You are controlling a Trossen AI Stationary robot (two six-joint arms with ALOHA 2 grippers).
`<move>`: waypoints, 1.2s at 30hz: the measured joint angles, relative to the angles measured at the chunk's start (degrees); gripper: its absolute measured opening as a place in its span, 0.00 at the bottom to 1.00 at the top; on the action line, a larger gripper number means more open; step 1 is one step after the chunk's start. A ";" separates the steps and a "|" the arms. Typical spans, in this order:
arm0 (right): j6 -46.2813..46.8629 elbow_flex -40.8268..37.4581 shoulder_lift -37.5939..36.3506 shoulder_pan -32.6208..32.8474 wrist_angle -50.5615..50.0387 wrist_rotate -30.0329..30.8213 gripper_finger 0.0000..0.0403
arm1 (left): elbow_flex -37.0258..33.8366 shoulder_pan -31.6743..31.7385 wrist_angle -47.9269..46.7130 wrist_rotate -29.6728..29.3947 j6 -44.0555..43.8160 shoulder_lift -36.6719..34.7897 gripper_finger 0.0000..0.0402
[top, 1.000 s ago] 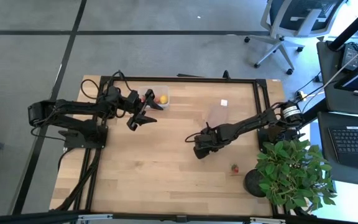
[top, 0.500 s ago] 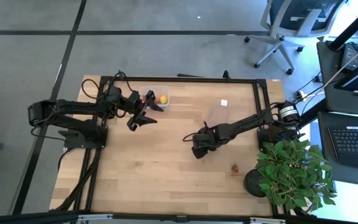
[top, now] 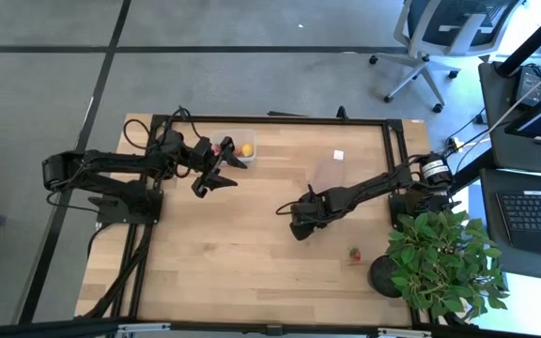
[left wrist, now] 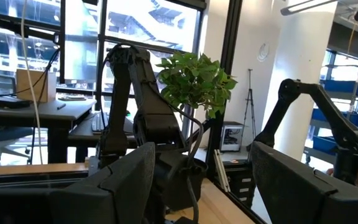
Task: Pick and placing Produce into tupperware
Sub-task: Put the strawberry into the transparent bin
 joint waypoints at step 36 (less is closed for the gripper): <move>-0.03 0.51 0.11 -0.20 -1.19 1.63 0.26 | 0.00 0.00 -0.42 0.00 0.04 0.00 0.63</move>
